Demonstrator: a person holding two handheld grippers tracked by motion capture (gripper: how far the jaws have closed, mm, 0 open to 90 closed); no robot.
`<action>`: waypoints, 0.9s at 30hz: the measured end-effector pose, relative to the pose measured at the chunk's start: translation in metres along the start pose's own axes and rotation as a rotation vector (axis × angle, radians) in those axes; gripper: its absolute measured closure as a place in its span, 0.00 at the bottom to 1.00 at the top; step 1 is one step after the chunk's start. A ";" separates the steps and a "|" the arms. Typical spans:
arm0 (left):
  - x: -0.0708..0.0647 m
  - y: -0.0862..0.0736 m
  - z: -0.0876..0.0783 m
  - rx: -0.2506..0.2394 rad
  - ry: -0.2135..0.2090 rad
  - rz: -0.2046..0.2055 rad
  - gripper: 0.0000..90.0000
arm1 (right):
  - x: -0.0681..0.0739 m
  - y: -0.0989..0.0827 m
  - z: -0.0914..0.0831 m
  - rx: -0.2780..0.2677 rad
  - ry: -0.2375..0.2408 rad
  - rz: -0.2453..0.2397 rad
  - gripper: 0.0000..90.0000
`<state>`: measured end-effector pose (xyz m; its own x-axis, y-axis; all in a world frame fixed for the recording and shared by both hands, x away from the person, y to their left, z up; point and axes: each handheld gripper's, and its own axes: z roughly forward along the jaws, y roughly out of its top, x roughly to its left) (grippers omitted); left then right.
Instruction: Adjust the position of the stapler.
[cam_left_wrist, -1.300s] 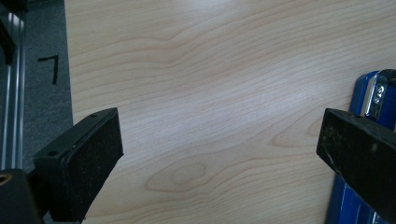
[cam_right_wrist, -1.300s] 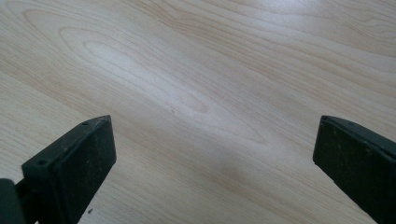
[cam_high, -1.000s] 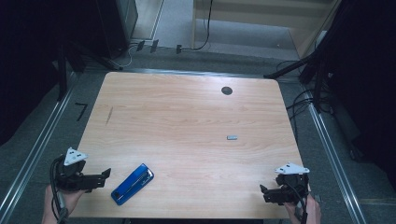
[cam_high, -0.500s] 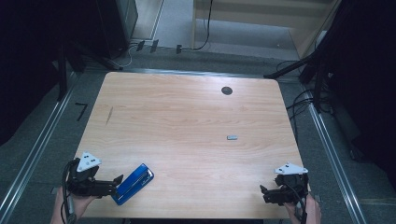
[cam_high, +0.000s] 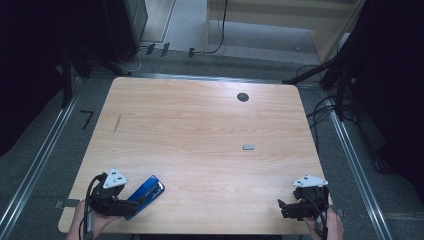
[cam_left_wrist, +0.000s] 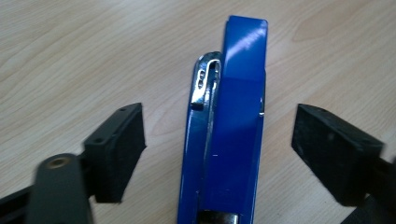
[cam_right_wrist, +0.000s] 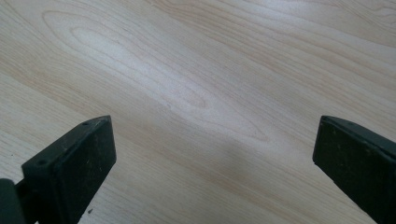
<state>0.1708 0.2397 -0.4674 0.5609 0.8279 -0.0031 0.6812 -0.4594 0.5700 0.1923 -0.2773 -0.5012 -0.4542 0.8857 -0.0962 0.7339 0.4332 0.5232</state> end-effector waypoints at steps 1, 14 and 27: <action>-0.001 0.000 0.001 0.004 -0.008 0.002 0.27 | 0.000 0.000 0.000 0.002 0.000 -0.001 0.00; -0.007 -0.002 0.014 0.063 -0.027 0.049 0.43 | 0.000 0.000 0.002 0.015 0.009 -0.005 0.00; -0.005 -0.003 0.020 0.073 -0.010 0.091 0.73 | 0.000 -0.001 0.003 0.027 0.013 -0.010 0.00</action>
<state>0.1748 0.2306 -0.4855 0.6261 0.7788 0.0378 0.6596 -0.5548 0.5070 0.1932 -0.2768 -0.5040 -0.4675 0.8794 -0.0905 0.7427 0.4462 0.4993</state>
